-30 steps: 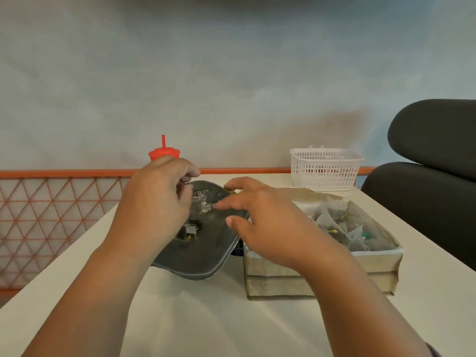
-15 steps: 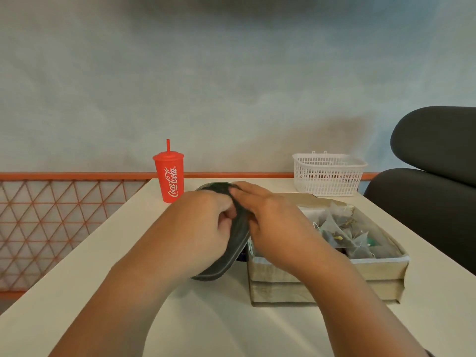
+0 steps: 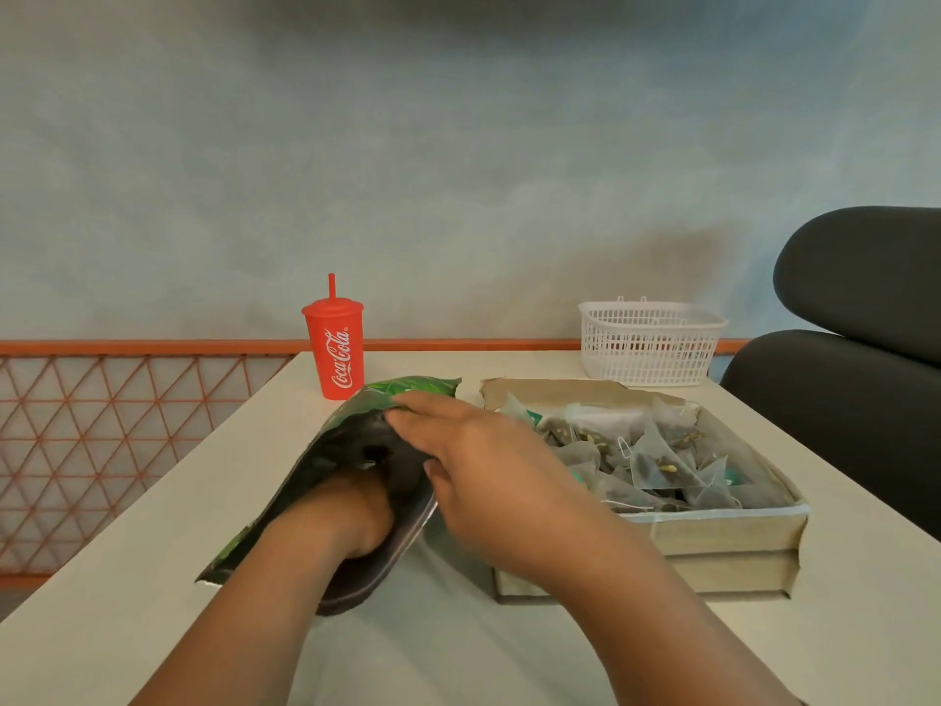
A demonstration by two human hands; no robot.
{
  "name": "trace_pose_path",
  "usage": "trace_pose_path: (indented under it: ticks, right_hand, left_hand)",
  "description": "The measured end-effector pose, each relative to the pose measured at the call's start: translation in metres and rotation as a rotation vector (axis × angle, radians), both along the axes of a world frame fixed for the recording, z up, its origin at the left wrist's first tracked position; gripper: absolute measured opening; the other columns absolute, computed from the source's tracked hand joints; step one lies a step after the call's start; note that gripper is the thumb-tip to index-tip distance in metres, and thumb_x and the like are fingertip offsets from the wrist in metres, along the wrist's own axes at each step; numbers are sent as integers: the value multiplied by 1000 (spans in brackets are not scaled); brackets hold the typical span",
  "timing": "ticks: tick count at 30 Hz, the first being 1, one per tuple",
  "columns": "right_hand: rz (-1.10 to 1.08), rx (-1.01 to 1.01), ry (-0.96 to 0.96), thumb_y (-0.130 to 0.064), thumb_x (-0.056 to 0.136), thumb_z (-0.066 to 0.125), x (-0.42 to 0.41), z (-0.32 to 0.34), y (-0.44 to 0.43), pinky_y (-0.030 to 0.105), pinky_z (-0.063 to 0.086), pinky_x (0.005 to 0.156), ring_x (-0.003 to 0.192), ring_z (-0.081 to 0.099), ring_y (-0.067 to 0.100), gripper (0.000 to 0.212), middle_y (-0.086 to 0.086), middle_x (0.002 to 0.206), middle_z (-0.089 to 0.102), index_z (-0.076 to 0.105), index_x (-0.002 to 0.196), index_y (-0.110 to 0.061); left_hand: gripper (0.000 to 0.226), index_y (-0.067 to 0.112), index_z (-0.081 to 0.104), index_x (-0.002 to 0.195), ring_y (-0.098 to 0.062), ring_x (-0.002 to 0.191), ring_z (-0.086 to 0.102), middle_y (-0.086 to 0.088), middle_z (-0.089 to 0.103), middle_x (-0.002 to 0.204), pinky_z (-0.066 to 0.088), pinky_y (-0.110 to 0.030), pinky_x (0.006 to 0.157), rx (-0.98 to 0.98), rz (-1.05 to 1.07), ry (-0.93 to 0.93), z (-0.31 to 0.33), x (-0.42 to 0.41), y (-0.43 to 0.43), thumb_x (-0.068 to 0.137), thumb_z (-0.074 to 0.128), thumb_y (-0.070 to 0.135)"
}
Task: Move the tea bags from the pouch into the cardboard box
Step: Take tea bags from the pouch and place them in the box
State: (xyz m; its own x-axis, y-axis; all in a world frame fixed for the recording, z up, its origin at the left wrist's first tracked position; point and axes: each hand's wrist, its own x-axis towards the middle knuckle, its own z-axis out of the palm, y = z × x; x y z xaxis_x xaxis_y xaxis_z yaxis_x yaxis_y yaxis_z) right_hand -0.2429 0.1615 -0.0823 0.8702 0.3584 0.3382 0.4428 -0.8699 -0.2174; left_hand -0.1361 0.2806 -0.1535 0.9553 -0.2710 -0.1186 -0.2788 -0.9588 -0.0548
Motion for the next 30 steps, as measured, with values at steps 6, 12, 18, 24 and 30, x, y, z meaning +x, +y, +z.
trace_pose_path:
  ticks: [6,12,18,24,30]
  right_hand:
    - [-17,24,-4,-3,92,43,2,-4,2,24,30,106,135,30,11,57,-14,153,22,32,143,-25]
    - [-33,29,-14,-3,92,43,4,-5,1,25,29,108,136,28,10,57,-14,153,22,32,143,-25]
    - [-36,50,-22,-1,91,43,4,-5,1,28,34,107,134,34,12,56,-14,152,25,36,142,-24]
    - [-10,51,-4,0,91,42,3,-6,3,25,33,104,132,34,11,55,-16,151,25,38,140,-24]
    - [-17,41,-1,-1,91,42,5,-7,2,29,36,104,132,35,13,54,-16,151,25,38,140,-25]
  left_hand:
    - [39,12,40,137,-23,125,46,-9,46,139,35,-33,106,37,14,37,-13,11,5,100,30,19]
    - [39,7,40,136,-23,126,44,-11,45,138,34,-31,106,108,67,-23,-13,11,3,100,29,16]
    - [39,11,39,136,-23,128,42,-10,44,140,31,-32,108,51,63,-49,-15,15,4,99,31,19]
    - [40,8,35,139,-23,132,38,-11,40,143,28,-30,109,88,56,-51,-19,13,9,101,26,17]
    - [39,7,44,133,-22,126,45,-11,47,137,32,-30,106,133,72,-72,-18,15,9,100,26,16]
